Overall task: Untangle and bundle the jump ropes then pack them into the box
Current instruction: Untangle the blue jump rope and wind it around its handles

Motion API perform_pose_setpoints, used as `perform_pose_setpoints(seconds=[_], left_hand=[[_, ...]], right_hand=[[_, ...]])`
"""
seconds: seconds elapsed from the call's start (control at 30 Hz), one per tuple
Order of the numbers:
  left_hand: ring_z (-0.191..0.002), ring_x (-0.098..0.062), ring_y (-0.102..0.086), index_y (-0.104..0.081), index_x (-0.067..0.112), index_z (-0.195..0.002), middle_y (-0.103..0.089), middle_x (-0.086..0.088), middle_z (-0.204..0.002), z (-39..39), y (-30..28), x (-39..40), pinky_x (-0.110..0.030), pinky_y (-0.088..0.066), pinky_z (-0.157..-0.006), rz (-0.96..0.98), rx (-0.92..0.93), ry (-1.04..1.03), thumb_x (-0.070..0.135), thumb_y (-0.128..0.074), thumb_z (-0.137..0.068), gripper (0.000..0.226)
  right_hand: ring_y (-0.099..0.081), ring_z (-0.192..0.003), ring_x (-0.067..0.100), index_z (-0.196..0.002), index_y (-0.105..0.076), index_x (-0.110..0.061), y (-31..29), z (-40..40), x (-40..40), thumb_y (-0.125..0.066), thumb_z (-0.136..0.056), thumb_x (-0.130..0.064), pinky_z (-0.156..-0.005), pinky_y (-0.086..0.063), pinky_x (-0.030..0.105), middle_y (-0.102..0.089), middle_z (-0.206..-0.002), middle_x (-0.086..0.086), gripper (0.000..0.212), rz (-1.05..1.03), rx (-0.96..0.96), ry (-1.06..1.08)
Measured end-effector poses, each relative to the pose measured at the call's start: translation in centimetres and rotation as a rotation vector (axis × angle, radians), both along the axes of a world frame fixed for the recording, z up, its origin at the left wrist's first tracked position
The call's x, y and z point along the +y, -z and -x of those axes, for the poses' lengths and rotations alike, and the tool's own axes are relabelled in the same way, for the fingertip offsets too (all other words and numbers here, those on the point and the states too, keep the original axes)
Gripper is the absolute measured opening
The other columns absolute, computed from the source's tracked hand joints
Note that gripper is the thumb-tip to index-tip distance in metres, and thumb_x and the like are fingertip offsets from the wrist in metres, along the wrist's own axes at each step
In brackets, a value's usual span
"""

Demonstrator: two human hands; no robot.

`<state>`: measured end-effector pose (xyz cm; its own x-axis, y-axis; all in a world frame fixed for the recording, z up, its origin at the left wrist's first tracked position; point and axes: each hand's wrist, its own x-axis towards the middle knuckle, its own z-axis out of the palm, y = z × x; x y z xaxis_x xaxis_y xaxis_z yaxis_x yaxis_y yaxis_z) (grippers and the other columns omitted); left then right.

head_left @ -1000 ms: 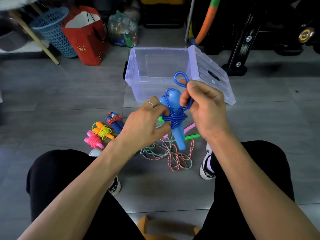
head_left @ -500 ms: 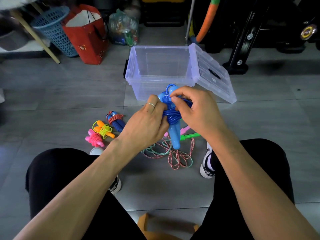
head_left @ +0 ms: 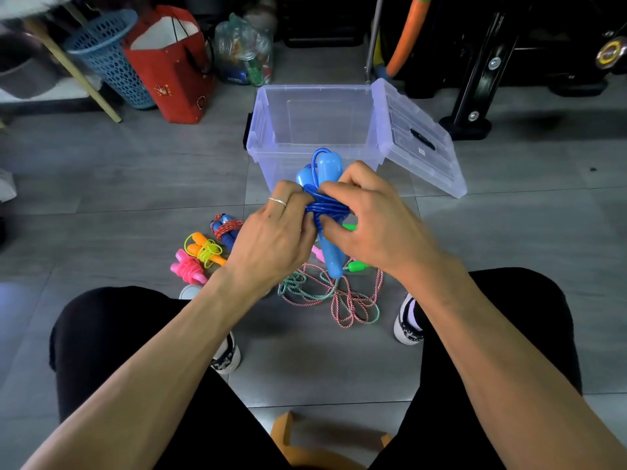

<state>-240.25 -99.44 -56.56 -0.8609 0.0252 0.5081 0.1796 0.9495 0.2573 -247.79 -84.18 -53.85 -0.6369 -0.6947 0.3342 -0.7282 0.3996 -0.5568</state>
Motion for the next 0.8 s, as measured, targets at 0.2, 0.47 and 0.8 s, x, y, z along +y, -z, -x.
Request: perform_pose_setpoints(seconds=[0.2, 0.47, 0.8], left_hand=[[-0.062, -0.02, -0.047, -0.063, -0.001, -0.095, -0.059, -0.017, -0.094, -0.2, -0.5, -0.1, -0.02, -0.032, -0.048, -0.019, 0.064, -0.038, 0.012, -0.049, -0.09, 0.02], [-0.054, -0.032, -0.049, -0.055, 0.0, -0.092, -0.052, -0.017, -0.094, 0.5, 0.3, 0.0, -0.038, -0.043, -0.042, -0.12, -0.046, -0.01, 0.02, -0.049, -0.088, 0.022], [-0.053, -0.02, -0.032, -0.054, -0.001, -0.089, -0.048, -0.017, -0.09, 0.5, 1.1, -0.1, -0.031, -0.033, -0.047, -0.084, -0.12, 0.02, 0.018, -0.049, -0.083, 0.021]], right_hand=[[-0.049, -0.071, 0.024, -0.095, -0.063, 0.0, 0.5, -0.5, -0.6, -0.054, -0.091, -0.015, -0.063, -0.047, 0.043, -0.048, -0.097, 0.013, 0.018, 0.04, 0.162, 0.013], [-0.055, -0.072, 0.021, -0.092, -0.069, 0.0, 1.3, -0.2, -1.1, -0.05, -0.095, -0.016, -0.07, -0.046, 0.032, -0.053, -0.096, 0.011, 0.026, 0.124, 0.019, 0.119], [-0.052, -0.064, 0.024, -0.086, -0.07, -0.002, 1.4, -0.7, -1.5, -0.051, -0.086, -0.001, -0.057, -0.045, 0.036, -0.054, -0.084, 0.011, 0.019, 0.062, 0.092, 0.171]])
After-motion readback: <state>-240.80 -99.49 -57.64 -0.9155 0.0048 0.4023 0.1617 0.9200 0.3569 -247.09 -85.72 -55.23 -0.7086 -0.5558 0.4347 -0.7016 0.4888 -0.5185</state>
